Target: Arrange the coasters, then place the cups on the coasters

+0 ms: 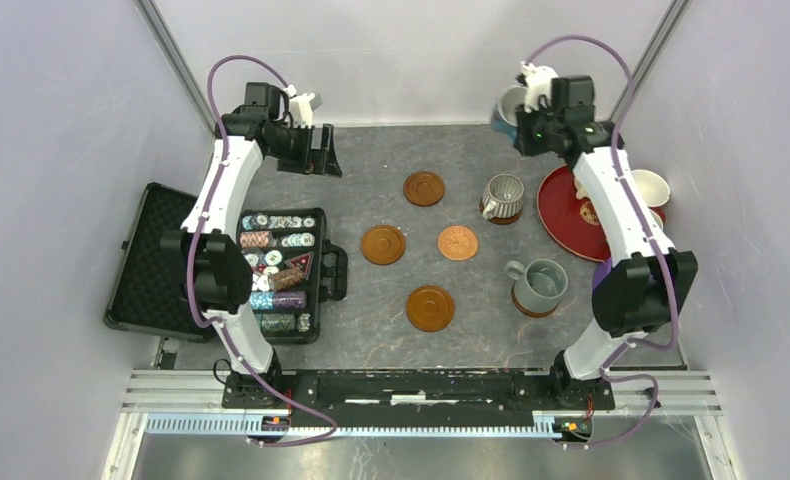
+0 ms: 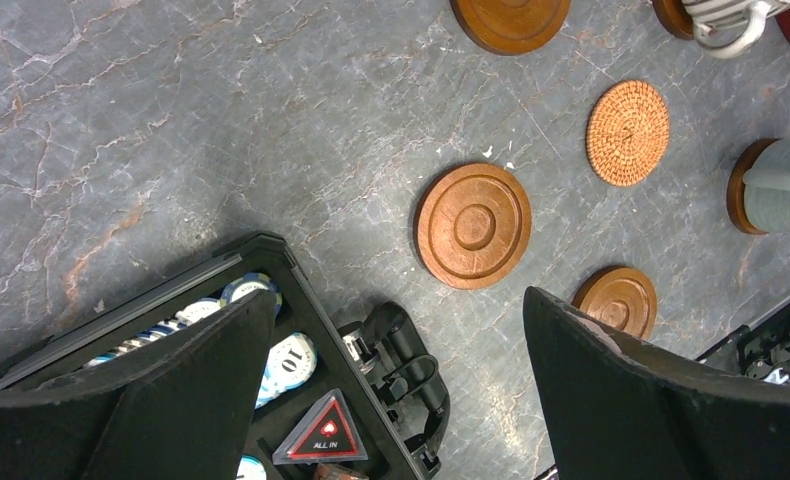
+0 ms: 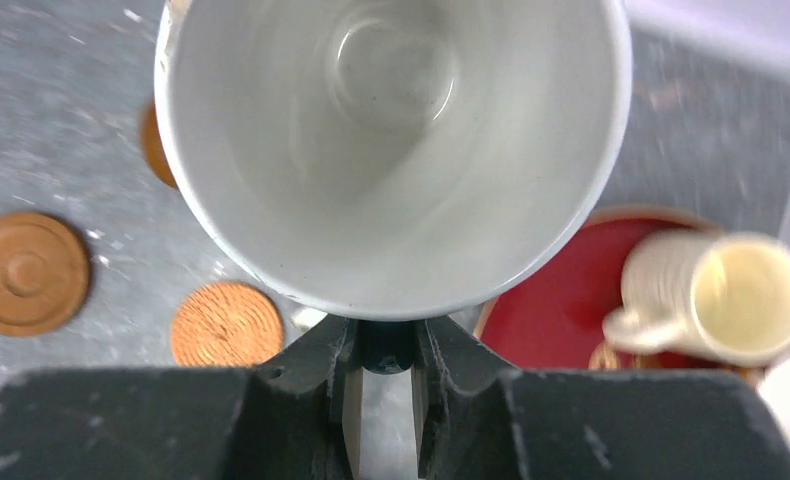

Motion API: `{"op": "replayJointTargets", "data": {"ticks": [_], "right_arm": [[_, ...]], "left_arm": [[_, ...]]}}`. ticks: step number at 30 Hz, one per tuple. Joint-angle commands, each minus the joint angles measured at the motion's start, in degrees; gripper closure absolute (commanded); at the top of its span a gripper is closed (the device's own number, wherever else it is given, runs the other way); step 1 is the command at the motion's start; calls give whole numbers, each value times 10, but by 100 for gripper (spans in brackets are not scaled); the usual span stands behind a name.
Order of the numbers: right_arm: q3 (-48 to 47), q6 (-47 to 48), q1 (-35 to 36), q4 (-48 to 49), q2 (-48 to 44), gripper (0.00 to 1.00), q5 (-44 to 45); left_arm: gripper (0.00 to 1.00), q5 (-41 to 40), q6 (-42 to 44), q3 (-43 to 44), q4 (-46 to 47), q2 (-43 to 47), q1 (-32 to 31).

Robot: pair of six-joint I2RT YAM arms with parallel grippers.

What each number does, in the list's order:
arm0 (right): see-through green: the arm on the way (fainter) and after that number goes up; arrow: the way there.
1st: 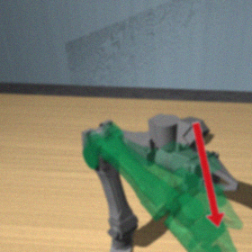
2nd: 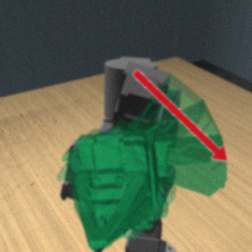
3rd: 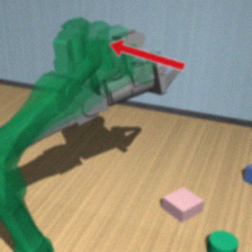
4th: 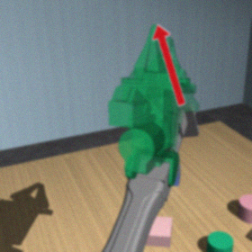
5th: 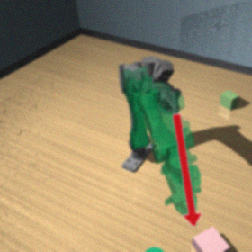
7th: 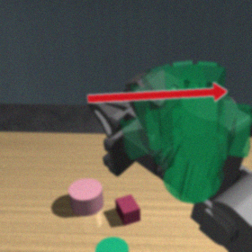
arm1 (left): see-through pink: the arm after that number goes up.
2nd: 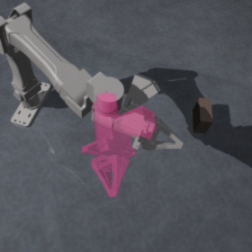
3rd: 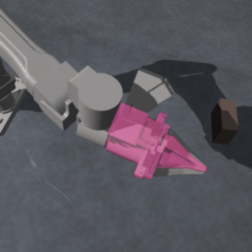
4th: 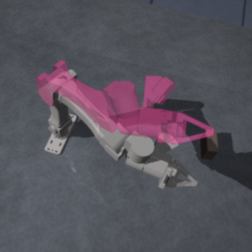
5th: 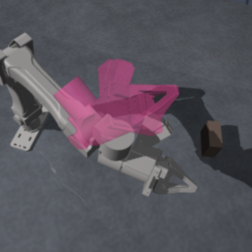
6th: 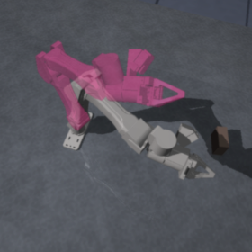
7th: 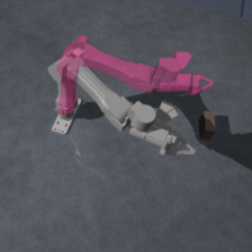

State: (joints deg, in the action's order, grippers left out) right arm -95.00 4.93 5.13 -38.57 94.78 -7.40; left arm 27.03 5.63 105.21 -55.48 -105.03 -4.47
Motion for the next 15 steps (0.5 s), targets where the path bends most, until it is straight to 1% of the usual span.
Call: {"op": "replayJointTargets", "data": {"ticks": [1,8,12,15], "right_arm": [[-95,22,63,53,59,100,-21],[-217,-22,155,-18,185,100,3],[-224,-72,185,-34,222,100,15],[-217,-92,202,-38,236,100,16]], "left_arm": [[0,-13,26,29,-17,4,4],[0,-38,44,32,-34,12,6],[0,-48,47,24,-35,19,8],[0,-52,50,18,-35,24,10]]}}
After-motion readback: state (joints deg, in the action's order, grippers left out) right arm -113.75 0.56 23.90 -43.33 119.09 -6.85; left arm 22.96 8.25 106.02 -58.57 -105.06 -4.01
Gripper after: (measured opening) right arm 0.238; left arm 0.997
